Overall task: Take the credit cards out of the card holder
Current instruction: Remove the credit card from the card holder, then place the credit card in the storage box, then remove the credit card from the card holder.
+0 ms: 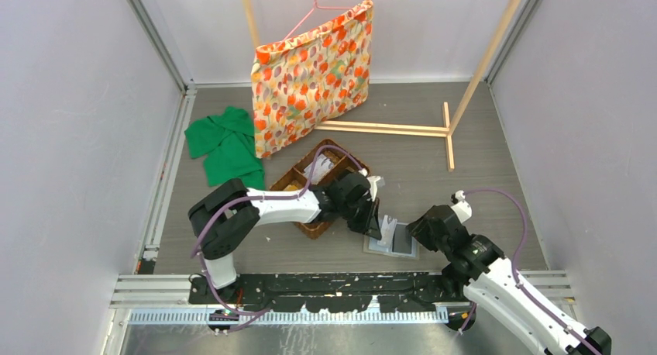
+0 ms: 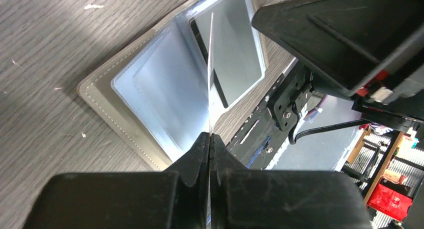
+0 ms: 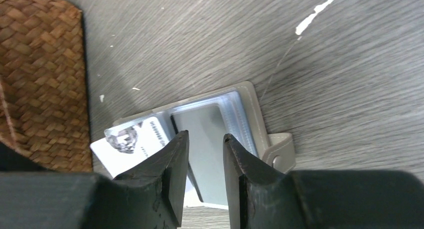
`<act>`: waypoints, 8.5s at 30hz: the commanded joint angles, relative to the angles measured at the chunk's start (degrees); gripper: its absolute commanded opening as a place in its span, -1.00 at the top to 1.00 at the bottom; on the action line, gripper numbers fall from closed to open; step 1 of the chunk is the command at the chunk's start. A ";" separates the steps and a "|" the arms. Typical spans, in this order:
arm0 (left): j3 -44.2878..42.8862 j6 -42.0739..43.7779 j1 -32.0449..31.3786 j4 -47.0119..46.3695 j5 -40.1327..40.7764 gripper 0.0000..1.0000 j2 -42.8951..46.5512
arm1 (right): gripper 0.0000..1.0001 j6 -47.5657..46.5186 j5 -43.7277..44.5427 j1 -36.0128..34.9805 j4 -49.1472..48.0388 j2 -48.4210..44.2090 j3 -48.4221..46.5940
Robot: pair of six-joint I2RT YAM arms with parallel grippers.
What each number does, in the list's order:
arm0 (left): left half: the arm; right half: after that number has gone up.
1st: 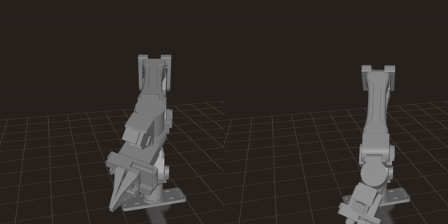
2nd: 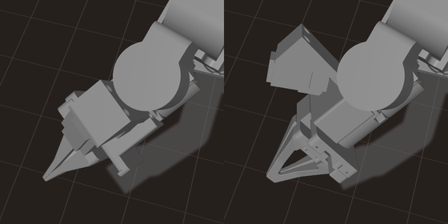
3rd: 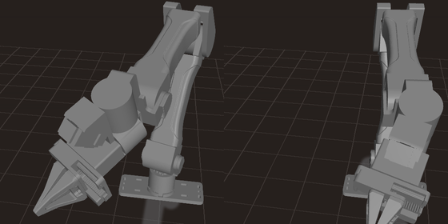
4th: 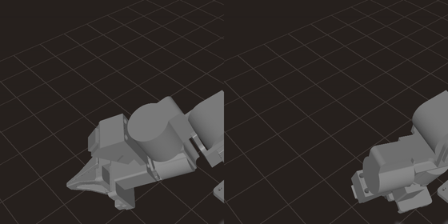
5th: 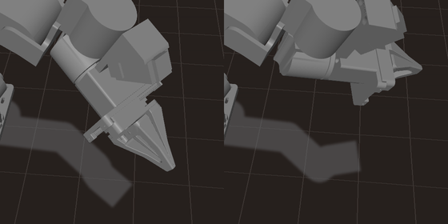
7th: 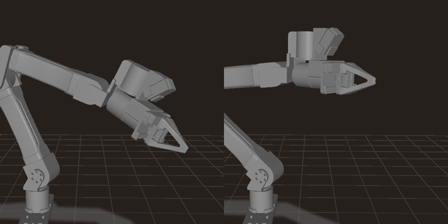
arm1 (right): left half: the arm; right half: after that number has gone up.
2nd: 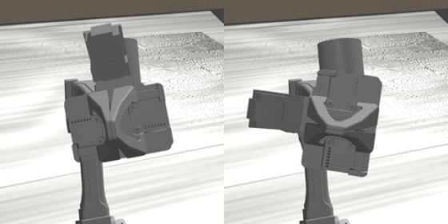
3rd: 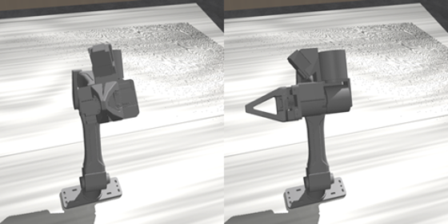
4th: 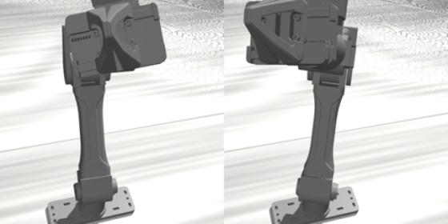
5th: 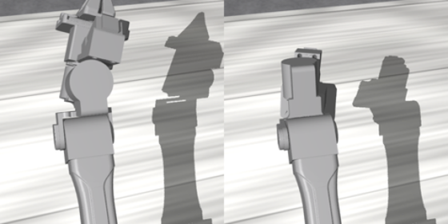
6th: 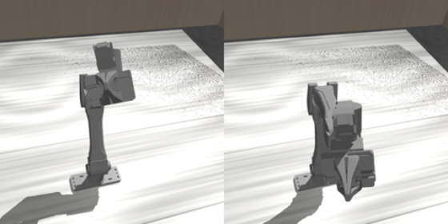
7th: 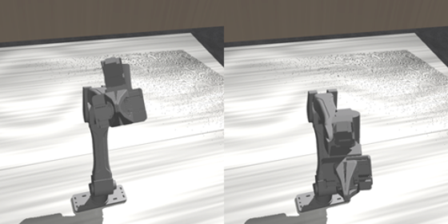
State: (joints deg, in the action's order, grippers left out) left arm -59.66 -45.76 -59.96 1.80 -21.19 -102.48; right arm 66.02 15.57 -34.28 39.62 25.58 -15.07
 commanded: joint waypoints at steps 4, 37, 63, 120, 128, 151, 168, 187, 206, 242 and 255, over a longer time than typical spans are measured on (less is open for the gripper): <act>-1.06 2.24 0.28 3.69 -0.85 0.99 3.40 | 0.24 -1.53 -1.11 -0.21 0.11 -1.92 -3.83; -25.33 31.04 15.55 47.97 16.80 0.99 16.92 | 0.19 -2.30 2.04 -0.25 5.26 -4.37 -8.44; -43.08 63.77 30.97 61.04 1.96 0.99 -5.13 | 0.18 -0.42 1.74 -0.26 10.48 -13.54 -7.08; -9.07 -0.86 -1.93 5.63 5.90 0.39 1.75 | 0.16 -1.33 -4.68 -0.28 -2.62 4.43 -1.23; -8.01 -2.93 -2.20 1.06 5.41 0.38 -2.98 | 0.16 -1.51 -5.68 -0.31 -4.43 6.41 -0.41; -1.82 -6.52 -1.45 -1.54 5.28 0.39 -5.80 | 0.17 1.75 -10.49 -0.26 -5.28 2.46 2.98; 1.67 -9.56 0.02 -8.58 2.45 0.50 -7.02 | 0.18 4.00 -13.69 -0.30 -9.36 3.25 5.84; 4.66 -10.63 1.13 -11.32 2.78 0.99 -5.96 | 0.18 2.80 -12.12 -0.29 -6.37 3.81 4.20; 4.19 -6.18 1.60 -2.90 5.23 0.99 -2.47 | 0.18 -0.36 -11.38 -0.31 -5.47 5.78 2.21; 7.08 -10.21 2.10 -7.54 1.86 0.44 -1.76 | 0.17 -2.18 -14.76 -0.26 -13.53 8.04 -0.13; 7.51 -11.33 2.13 -9.84 1.08 0.42 -3.75 | 0.17 -1.33 -18.47 -0.33 -16.87 11.06 4.53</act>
State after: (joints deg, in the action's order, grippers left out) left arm -53.10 -56.75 -58.04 -6.11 -19.73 -104.77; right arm 65.04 -1.45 -34.35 22.68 35.99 -12.08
